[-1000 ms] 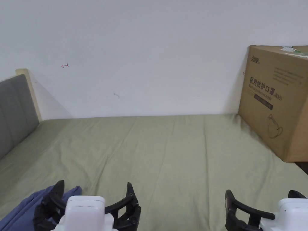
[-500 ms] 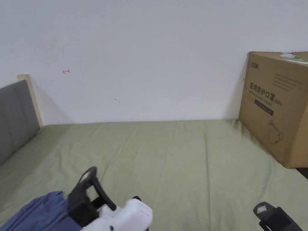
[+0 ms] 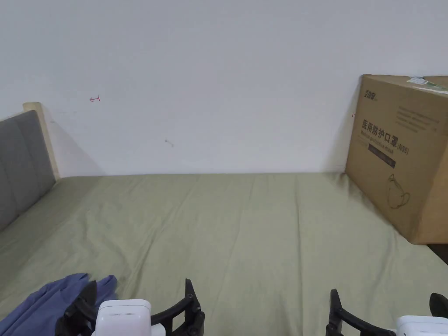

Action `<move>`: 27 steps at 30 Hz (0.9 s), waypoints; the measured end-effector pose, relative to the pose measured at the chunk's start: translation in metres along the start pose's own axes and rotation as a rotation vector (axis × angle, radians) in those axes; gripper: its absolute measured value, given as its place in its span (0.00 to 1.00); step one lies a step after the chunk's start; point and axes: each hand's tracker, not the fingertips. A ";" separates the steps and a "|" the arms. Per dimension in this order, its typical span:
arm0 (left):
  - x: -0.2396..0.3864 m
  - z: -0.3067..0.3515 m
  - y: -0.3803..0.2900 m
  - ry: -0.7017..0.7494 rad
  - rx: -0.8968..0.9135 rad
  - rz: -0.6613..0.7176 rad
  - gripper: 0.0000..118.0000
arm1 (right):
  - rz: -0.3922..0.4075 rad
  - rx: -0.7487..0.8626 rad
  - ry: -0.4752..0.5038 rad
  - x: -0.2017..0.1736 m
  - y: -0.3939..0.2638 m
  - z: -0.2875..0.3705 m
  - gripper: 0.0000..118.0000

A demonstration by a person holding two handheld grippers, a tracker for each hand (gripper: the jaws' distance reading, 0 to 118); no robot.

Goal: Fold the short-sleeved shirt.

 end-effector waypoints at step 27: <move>0.005 0.001 0.005 -0.034 -0.004 -0.050 0.99 | -0.003 -0.011 0.014 0.010 0.006 -0.001 1.00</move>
